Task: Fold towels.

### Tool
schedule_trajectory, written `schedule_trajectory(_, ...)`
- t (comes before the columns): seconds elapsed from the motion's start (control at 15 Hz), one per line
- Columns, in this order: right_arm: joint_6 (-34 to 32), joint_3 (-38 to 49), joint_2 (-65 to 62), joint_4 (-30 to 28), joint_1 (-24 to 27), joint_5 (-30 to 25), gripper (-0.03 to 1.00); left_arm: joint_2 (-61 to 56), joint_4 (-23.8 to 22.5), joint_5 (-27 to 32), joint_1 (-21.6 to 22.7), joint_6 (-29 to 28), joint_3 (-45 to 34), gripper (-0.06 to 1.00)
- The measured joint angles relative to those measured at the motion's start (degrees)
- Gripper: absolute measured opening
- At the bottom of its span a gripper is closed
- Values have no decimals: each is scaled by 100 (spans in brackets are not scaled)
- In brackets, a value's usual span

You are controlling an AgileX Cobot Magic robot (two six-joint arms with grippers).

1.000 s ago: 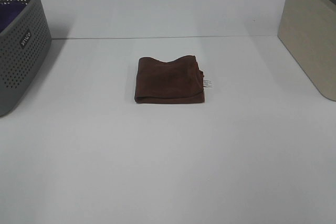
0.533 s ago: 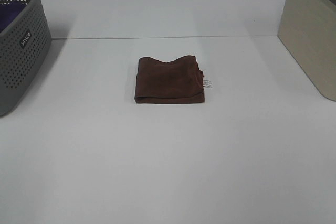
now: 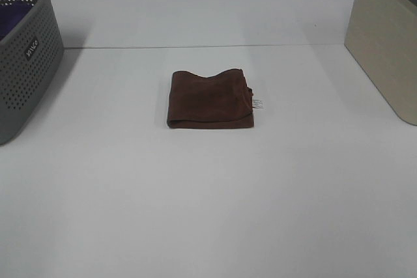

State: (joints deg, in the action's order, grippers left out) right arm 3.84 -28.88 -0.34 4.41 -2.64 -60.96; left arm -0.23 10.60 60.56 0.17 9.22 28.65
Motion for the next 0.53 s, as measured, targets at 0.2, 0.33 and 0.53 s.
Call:
schedule_trajectory(0.2,0,0,0,0,0,0,70,0,0,0,0,0,0,71)
schedule_trajectory(0.33,0,0,0,0,0,0,70,0,0,0,0,0,0,71)
schedule_trajectory(0.53,0,0,0,0,0,0,70,0,-6,0,0,0,0,71)
